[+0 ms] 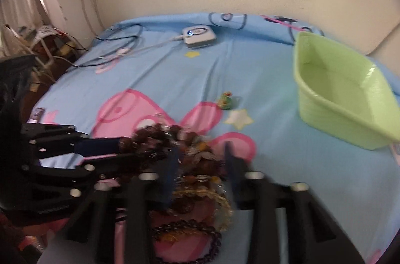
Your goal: Organize jewelry
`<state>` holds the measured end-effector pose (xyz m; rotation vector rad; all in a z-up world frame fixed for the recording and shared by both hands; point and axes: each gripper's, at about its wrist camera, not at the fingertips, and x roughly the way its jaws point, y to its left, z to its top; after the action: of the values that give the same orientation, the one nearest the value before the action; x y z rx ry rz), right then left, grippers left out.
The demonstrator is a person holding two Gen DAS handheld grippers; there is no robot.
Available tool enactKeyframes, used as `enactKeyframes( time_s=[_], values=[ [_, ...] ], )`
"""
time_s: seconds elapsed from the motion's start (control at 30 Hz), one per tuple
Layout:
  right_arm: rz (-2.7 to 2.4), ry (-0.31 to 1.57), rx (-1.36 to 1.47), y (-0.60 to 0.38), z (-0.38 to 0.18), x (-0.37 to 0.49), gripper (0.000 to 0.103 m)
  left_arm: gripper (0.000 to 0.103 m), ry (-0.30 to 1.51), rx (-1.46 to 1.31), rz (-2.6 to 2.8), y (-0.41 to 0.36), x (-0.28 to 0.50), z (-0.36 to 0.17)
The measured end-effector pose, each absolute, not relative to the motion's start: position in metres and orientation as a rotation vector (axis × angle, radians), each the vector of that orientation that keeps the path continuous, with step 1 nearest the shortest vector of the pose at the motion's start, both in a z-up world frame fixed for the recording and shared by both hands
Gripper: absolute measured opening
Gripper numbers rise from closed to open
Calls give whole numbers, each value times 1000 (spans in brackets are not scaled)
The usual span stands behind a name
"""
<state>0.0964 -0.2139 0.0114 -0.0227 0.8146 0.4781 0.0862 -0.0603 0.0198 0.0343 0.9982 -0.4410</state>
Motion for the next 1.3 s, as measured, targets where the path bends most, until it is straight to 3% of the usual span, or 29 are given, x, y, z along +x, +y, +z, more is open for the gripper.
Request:
enactKeyframes(
  time_s=[0.2, 0.3, 0.5, 0.73, 0.77, 0.83, 0.9, 1.3],
  values=[
    [509, 673, 60, -235, 55, 59, 0, 22, 935, 54, -434, -46, 62, 39],
    [541, 632, 99, -242, 80, 49, 0, 40, 898, 24, -458, -37, 56, 54],
    [606, 587, 163, -253, 129, 35, 0, 55, 785, 15, -596, -61, 49, 95],
    [622, 514, 198, -267, 183, 14, 0, 56, 696, 17, -729, -105, 48, 124],
    [630, 501, 205, -270, 190, 11, 0, 55, 682, 15, -733, -108, 48, 128],
    [646, 471, 219, -275, 205, 4, 0, 43, 653, 18, -738, -115, 47, 138],
    [647, 440, 223, -278, 221, 0, 0, 9, 652, 13, -764, -118, 52, 145],
    [555, 321, 218, -306, 271, 10, 0, 9, 598, -89, -844, -110, 81, 213]
  ],
)
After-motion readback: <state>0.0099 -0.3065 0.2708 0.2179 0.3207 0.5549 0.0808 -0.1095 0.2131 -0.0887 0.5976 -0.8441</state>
